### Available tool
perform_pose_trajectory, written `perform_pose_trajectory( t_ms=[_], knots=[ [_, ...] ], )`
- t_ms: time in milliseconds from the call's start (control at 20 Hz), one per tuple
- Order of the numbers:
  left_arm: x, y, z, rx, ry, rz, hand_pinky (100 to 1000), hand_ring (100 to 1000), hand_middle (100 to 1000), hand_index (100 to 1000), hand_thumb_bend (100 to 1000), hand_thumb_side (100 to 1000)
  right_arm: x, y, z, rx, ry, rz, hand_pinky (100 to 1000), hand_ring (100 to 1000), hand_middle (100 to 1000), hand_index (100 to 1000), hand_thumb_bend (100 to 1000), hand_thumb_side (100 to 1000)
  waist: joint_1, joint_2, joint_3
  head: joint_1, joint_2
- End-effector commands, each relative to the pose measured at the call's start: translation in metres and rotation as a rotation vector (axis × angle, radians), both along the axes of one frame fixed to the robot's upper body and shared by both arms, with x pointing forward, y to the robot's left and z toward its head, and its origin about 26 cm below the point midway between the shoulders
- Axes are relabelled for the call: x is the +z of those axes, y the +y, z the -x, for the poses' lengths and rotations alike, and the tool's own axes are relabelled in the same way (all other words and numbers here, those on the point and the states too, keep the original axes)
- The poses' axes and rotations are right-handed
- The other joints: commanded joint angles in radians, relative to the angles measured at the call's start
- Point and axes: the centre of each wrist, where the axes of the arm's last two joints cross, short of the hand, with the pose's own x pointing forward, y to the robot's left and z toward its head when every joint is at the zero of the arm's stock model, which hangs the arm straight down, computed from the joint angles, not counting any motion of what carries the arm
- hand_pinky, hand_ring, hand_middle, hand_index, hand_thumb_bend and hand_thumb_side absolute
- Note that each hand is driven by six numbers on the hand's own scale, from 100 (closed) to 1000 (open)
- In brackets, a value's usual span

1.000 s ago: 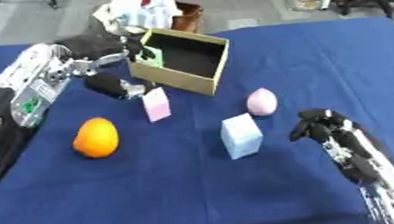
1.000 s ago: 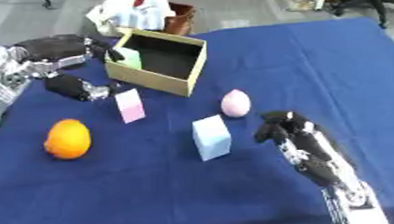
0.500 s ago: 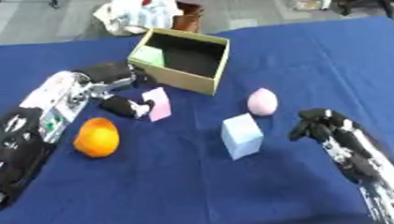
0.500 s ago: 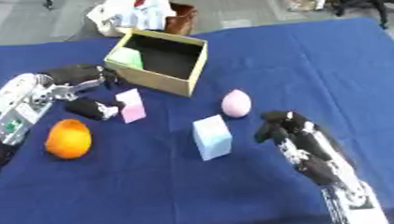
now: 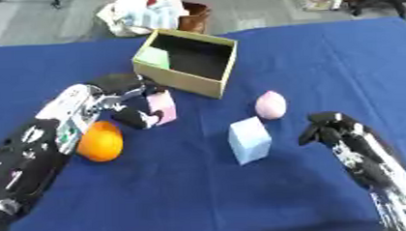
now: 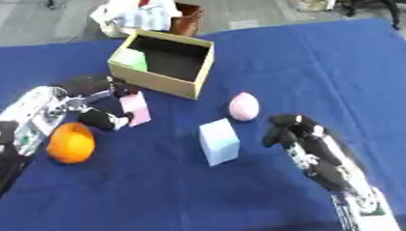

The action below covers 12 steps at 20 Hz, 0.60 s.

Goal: Pick up objects on the table and place them in the box.

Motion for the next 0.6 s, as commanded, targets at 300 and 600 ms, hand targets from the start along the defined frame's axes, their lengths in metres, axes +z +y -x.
perform_pose_trajectory(
  t_ms=[300,600],
  knots=[
    [-0.009,0.001,-0.006,0.024,-0.051,0.016,754,691,683,855,122,443,0.006,-0.001,-0.002,0.006,-0.020,0.005,619,607,554,761,100,470,-0.009,-0.009,-0.001,0.001,0.002],
    [-0.011,-0.002,-0.006,0.029,-0.074,0.059,745,664,636,835,100,356,0.006,-0.001,-0.002,0.009,-0.021,0.005,619,607,554,761,100,470,-0.009,-0.009,-0.001,0.002,0.002]
  ],
)
